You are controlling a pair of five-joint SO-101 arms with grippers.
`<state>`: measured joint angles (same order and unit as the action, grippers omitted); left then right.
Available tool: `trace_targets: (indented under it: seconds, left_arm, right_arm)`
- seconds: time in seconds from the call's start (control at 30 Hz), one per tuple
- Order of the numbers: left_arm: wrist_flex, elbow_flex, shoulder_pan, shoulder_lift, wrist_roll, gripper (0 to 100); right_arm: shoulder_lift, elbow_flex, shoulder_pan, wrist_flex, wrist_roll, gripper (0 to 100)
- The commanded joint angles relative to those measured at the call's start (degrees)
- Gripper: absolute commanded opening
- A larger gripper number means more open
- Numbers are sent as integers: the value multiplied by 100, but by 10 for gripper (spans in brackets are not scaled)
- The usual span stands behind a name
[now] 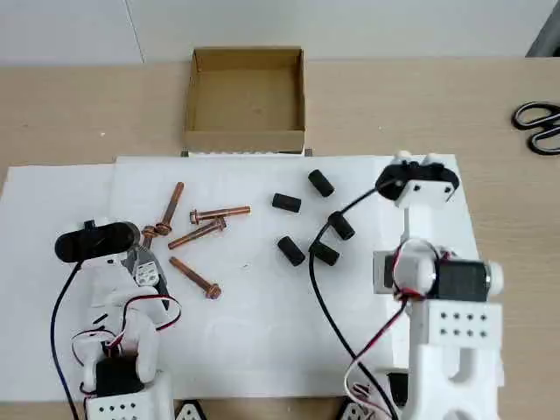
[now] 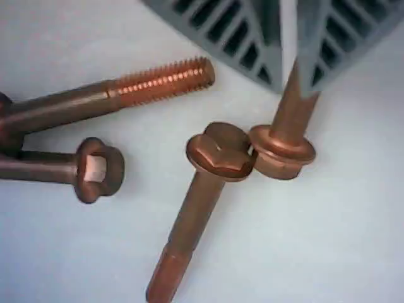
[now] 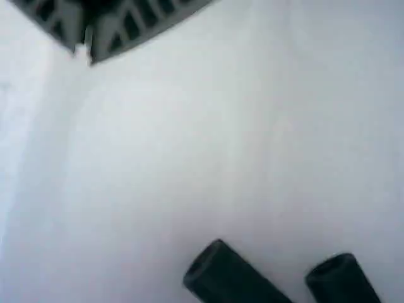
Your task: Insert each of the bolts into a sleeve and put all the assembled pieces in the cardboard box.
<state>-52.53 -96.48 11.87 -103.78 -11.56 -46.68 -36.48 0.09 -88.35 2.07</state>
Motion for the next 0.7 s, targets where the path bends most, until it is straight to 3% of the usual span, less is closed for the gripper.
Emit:
trace_targets:
  seconds: [0.0, 0.1, 0.27, 0.43, 0.67]
  left_arm:
    - [141, 22, 9, -44, 26, 6]
    - [132, 22, -105, -44, 132, 8]
    - [123, 40, -132, -44, 1547, 70]
    - [-563, 585, -149, -44, 1811, 179]
    - [-1407, 1244, -158, -26, 2374, 191]
  right_arm:
    - [295, 492, 4, -66, 79, 4]
    - [602, 712, -13, -75, 202, 4]
    - [1780, 1415, 13, -488, 791, 4]
    - [3116, 2629, -4, -857, 1240, 4]
    - [4136, 3727, -66, -919, 1705, 5]
